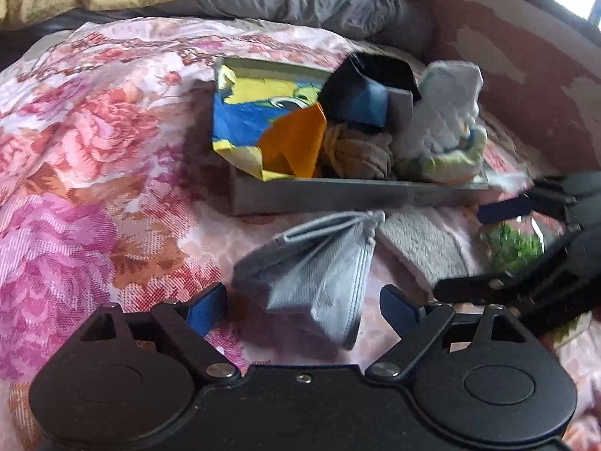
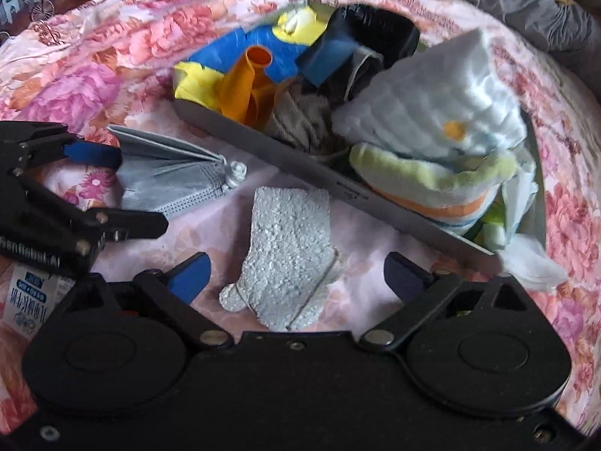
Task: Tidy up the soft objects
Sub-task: 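Grasp the grey folded mask with left tool while right tool grasps the white foam sheet, then carry the grey mask over the tray with left tool while right tool carries the foam sheet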
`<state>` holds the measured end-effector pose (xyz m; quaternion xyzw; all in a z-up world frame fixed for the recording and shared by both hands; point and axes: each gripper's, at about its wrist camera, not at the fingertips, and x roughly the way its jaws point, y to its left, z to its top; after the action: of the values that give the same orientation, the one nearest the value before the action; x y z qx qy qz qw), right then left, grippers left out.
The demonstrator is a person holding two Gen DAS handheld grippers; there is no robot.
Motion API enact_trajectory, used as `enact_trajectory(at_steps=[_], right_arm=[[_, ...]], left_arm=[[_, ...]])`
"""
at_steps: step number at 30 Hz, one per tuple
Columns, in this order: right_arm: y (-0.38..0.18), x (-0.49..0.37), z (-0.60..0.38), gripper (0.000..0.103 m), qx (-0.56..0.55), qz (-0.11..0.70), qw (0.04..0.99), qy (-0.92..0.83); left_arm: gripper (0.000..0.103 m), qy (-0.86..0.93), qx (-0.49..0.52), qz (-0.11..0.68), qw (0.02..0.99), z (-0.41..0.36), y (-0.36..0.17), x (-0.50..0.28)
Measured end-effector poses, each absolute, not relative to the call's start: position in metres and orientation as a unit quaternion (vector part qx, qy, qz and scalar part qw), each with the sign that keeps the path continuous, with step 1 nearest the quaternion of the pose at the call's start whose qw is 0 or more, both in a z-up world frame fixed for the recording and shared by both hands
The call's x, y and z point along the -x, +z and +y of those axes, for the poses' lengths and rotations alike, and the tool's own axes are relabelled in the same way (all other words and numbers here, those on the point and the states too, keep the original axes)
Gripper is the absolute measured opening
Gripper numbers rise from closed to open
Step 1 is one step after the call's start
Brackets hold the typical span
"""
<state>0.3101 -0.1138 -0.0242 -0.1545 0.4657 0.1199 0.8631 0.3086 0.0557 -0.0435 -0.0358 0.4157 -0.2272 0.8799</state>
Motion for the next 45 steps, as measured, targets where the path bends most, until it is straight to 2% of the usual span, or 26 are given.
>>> enact_trajectory(at_steps=[2, 6, 10, 15, 17, 19, 20, 28, 36, 45], right_arm=[[-0.03, -0.315, -0.107, 0.088, 0.159, 0.473, 0.859, 0.119], [-0.041, -0.324, -0.099, 0.067, 0.162, 0.482, 0.853, 0.114], [-0.048, -0.327, -0.097, 0.058, 0.166, 0.488, 0.851, 0.102], [-0.049, -0.323, -0.102, 0.055, 0.157, 0.485, 0.855, 0.099], [-0.047, -0.319, -0.102, 0.055, 0.158, 0.482, 0.856, 0.097], [-0.044, -0.316, -0.102, 0.055, 0.155, 0.478, 0.859, 0.096], [-0.04, -0.314, -0.102, 0.055, 0.152, 0.473, 0.863, 0.095], [-0.008, -0.3, -0.102, 0.055, 0.158, 0.441, 0.88, 0.082], [0.034, -0.281, -0.103, 0.055, 0.18, 0.382, 0.902, 0.093], [0.067, -0.327, -0.106, 0.056, 0.184, 0.275, 0.942, 0.058]], left_arm=[[0.087, -0.229, 0.024, 0.417, 0.879, 0.054, -0.046, -0.309], [0.081, -0.232, 0.028, 0.414, 0.88, 0.057, -0.045, -0.31], [0.071, -0.229, 0.032, 0.412, 0.881, 0.06, -0.046, -0.313], [0.051, -0.221, 0.031, 0.41, 0.884, 0.062, -0.047, -0.313], [0.037, -0.225, 0.037, 0.409, 0.884, 0.063, -0.046, -0.313], [0.029, -0.232, 0.047, 0.408, 0.882, 0.064, -0.045, -0.312], [0.017, -0.235, 0.049, 0.406, 0.882, 0.065, -0.044, -0.311], [0.008, -0.265, 0.057, 0.371, 0.888, 0.069, -0.025, -0.296], [0.008, -0.291, 0.077, 0.299, 0.906, 0.075, 0.001, -0.283], [0.008, -0.269, 0.112, 0.283, 0.914, 0.071, 0.003, -0.333]])
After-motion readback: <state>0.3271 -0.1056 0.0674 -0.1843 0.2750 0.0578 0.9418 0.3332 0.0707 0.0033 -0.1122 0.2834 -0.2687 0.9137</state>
